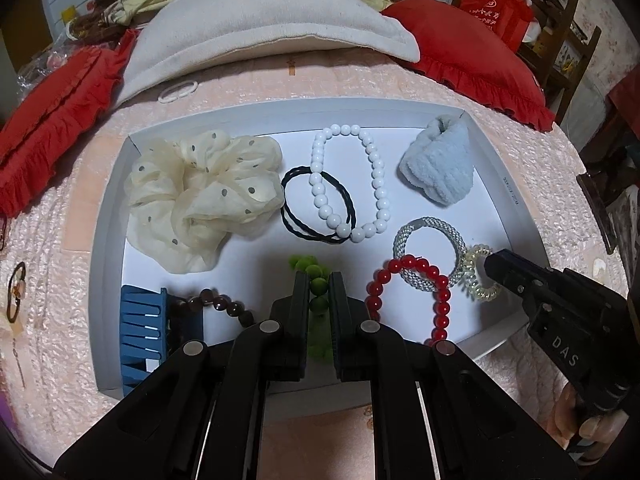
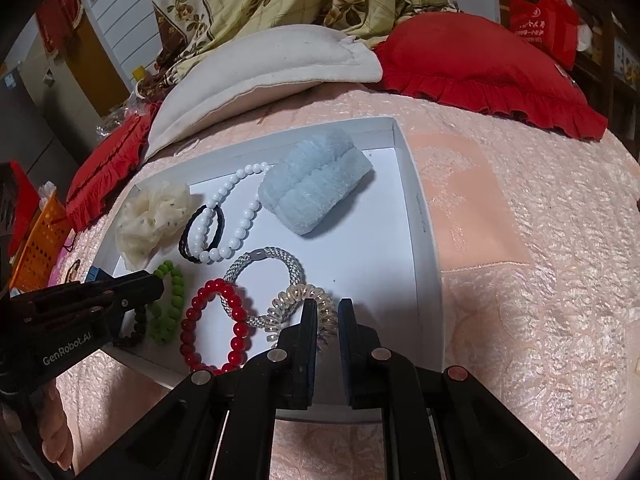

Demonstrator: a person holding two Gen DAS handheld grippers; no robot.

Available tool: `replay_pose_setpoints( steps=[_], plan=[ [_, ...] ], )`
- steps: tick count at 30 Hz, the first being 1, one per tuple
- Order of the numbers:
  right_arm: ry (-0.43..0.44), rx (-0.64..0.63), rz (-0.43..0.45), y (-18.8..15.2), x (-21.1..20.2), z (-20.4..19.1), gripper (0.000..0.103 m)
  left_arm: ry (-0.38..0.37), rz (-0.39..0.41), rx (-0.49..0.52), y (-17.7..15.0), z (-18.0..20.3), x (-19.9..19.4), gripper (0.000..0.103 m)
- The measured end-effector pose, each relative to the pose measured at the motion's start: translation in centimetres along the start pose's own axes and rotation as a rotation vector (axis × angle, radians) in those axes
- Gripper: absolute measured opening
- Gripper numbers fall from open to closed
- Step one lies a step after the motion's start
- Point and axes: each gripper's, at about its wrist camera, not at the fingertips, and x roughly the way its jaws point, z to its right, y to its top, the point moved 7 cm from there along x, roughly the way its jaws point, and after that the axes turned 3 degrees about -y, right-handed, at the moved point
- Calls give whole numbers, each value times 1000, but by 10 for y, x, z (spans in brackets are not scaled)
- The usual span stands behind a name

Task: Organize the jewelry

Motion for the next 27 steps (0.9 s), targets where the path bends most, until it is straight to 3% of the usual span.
replay_pose_setpoints(
  steps=[4, 8, 9, 10, 12, 20, 27],
  plan=[
    [-19, 20, -11, -1, 0, 7, 9, 6, -10, -11, -3, 0, -4, 11],
    [-20, 36, -10, -1, -3, 9, 10, 10, 9, -14, -5, 2, -14, 25],
    [-16, 41, -9, -1, -6, 10, 17, 11, 20, -12, -5, 3, -18, 29],
    [-13, 47, -2, 0, -8, 10, 30, 12, 27, -10, -6, 4, -21, 31],
    [-6, 56, 23, 1, -15, 10, 41, 10, 45, -12, -7, 5, -30, 36],
    [-24, 19, 60, -3, -43, -4, 41, 31, 120, -52, -34, -5, -86, 36],
    [6, -119, 32, -23, -42, -62, 41, 123, 144, -162, -102, -54, -133, 37]
  ],
)
